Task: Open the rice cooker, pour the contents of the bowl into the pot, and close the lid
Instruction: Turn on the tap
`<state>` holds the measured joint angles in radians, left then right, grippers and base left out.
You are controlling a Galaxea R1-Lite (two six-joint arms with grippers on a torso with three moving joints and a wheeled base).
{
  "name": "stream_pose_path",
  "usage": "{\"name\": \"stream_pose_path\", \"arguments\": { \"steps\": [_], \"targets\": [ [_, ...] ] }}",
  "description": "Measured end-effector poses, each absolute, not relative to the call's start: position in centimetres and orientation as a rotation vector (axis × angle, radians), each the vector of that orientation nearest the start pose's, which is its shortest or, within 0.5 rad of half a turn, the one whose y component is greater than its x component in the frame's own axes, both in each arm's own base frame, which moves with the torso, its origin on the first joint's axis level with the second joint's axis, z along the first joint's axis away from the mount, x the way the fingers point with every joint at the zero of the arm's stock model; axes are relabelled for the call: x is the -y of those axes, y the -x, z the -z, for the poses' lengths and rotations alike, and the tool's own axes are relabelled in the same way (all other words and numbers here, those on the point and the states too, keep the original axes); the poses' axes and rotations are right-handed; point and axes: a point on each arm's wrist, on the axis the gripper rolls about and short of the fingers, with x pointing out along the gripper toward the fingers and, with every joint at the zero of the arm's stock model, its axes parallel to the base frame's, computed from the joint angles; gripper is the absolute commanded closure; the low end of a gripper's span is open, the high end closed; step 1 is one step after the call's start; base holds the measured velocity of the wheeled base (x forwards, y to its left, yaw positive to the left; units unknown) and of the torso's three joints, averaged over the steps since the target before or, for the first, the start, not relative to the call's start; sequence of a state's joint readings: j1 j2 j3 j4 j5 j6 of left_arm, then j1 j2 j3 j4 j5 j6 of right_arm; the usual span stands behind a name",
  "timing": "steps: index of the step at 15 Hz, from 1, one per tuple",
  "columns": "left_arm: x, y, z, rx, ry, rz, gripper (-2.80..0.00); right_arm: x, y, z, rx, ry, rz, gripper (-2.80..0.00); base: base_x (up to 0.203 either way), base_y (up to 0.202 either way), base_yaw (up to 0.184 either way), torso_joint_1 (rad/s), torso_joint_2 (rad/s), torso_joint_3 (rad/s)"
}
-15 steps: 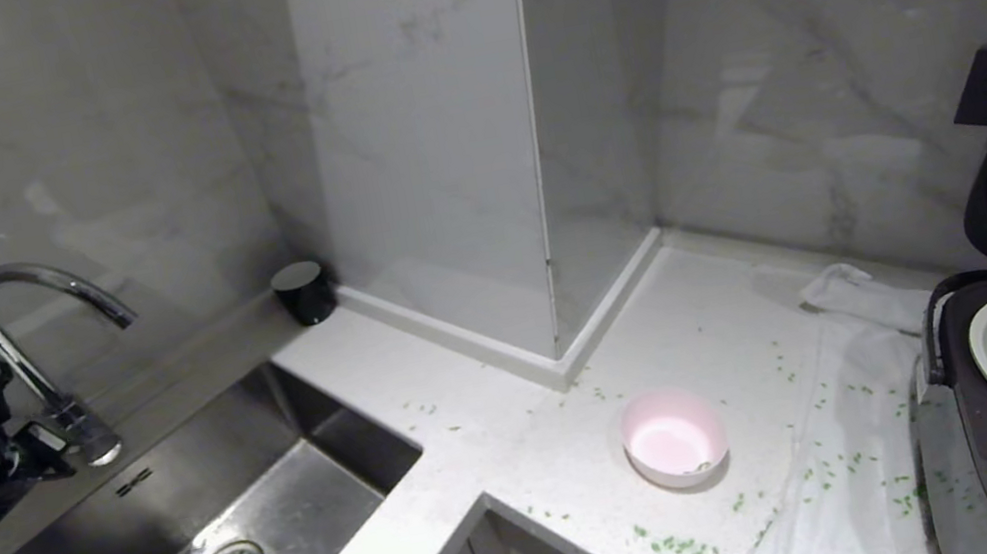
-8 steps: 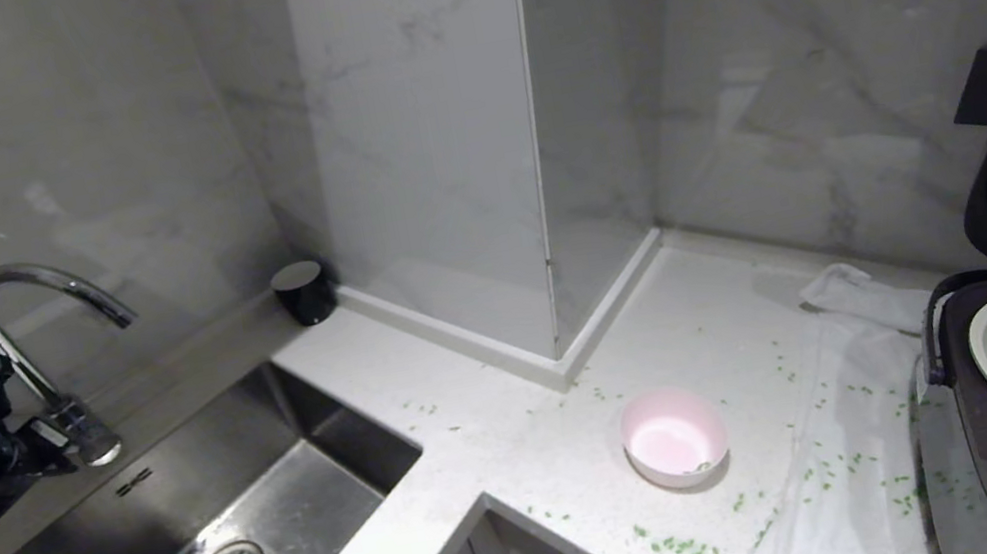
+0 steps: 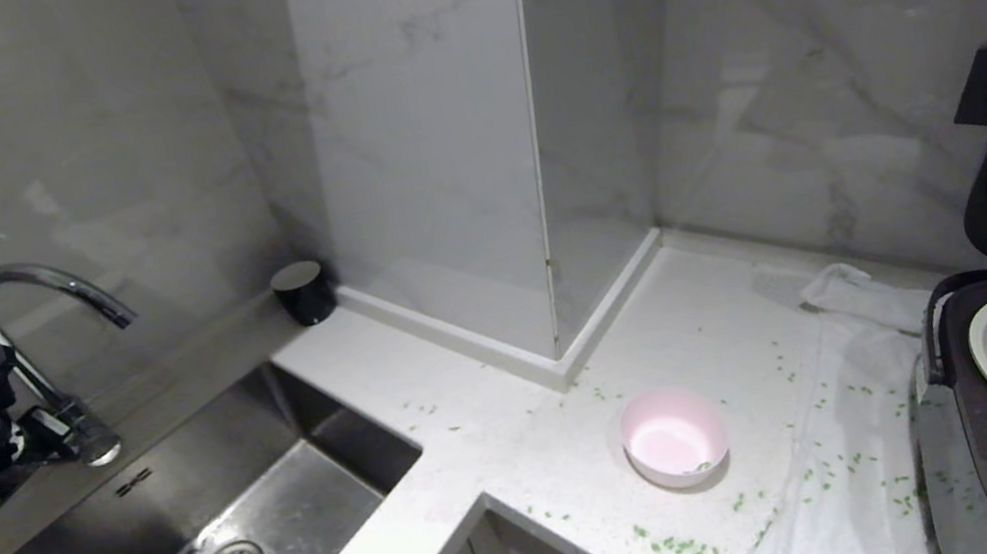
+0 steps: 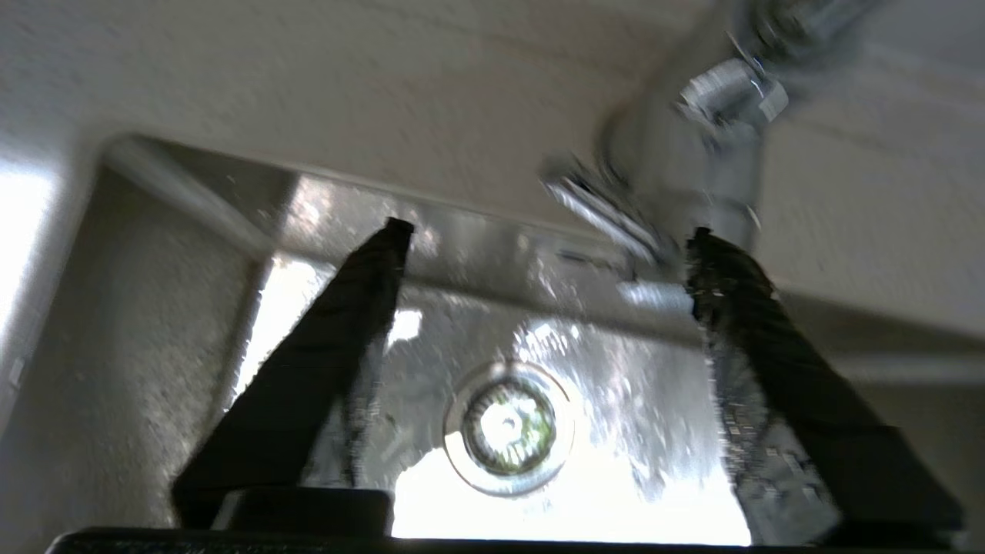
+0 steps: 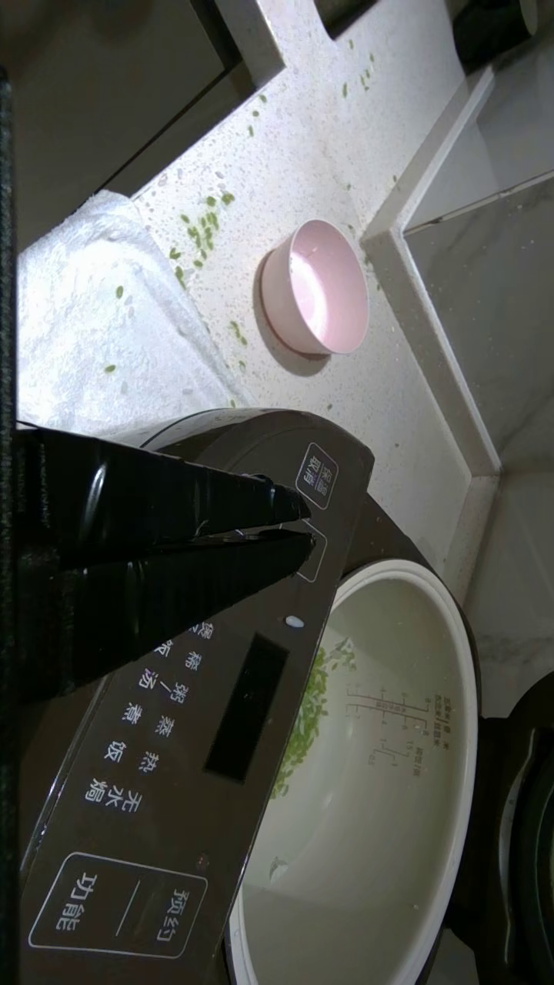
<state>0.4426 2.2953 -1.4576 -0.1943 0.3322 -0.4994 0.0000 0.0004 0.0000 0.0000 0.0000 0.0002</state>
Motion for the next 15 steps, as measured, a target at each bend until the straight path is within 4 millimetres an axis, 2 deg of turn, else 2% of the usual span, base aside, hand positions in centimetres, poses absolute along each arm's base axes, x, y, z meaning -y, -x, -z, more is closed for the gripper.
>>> {"name": "stream_pose_path", "arguments": {
  "steps": [5,9,10,15],
  "targets": [
    [-21.0,-42.4,-8.1,-0.403,0.463,-0.959,-2.80,0.0,2.3,-7.5,0.000,0.000,0.000,0.00,0.000,0.000,0.000,0.000,0.00,0.000],
    [-21.3,-42.9,-7.2,-0.416,0.456,-0.966,-2.80,0.0,2.3,-7.5,0.000,0.000,0.000,0.00,0.000,0.000,0.000,0.000,0.00,0.000],
    [-21.3,-43.0,-6.9,-0.420,0.455,-0.966,0.00,0.0,2.3,-7.5,0.000,0.000,0.000,0.00,0.000,0.000,0.000,0.000,0.00,0.000],
    [-21.4,-43.1,-6.8,-0.421,0.456,-0.969,0.00,0.0,2.3,-7.5,0.000,-0.001,0.000,0.00,0.000,0.000,0.000,0.000,0.00,0.000]
  ]
}}
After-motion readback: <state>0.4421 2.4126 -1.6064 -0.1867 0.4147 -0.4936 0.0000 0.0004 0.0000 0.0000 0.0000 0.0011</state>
